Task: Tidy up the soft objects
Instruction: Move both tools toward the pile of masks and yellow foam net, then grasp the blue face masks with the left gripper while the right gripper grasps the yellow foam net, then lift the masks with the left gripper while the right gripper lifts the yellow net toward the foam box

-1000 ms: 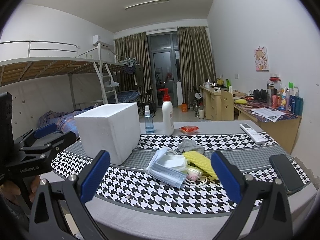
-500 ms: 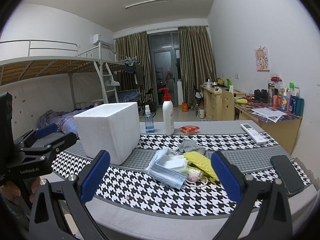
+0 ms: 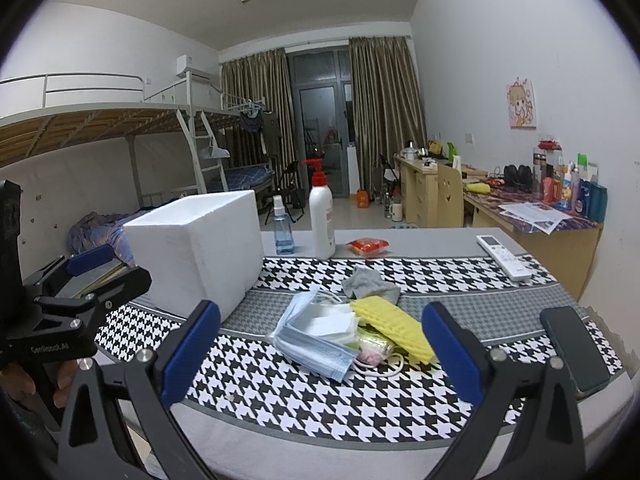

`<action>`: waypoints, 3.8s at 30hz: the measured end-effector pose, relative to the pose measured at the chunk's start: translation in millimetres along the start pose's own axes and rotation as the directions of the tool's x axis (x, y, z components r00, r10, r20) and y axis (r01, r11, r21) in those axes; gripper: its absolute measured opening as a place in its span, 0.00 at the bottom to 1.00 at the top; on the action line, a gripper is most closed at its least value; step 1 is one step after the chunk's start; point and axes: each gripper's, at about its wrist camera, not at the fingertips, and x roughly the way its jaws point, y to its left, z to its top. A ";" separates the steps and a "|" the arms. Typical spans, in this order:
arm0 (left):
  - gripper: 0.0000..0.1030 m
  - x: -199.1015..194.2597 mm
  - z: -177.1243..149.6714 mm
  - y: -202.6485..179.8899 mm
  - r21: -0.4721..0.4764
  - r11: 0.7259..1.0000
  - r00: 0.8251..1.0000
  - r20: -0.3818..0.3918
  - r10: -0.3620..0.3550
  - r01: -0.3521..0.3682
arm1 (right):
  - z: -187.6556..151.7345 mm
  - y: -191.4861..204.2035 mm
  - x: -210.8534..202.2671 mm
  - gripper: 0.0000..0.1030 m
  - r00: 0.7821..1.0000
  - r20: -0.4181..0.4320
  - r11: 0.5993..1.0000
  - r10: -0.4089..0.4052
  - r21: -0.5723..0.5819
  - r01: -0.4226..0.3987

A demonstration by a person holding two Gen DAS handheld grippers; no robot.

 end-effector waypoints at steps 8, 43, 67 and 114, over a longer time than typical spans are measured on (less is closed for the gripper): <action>0.99 18.7 -0.5 -9.1 0.024 0.999 0.999 -0.043 -0.028 0.029 | -1.2 -7.4 13.7 0.99 0.999 -0.030 1.000 -0.024 0.009 0.024; 0.99 94.8 -14.8 -51.9 0.092 0.984 0.963 -0.236 -0.129 0.155 | -8.2 -59.4 63.4 0.99 0.986 -0.151 0.993 -0.077 0.078 0.090; 0.66 129.8 -26.3 -70.4 0.124 0.962 0.919 -0.348 -0.185 0.241 | -13.5 -75.6 87.6 0.99 0.968 -0.245 0.992 -0.053 0.097 0.079; 0.23 123.7 -31.1 -52.4 0.072 0.951 0.889 -0.382 -0.251 0.299 | -19.4 -82.8 131.0 0.23 0.905 -0.424 0.996 -0.027 0.064 0.060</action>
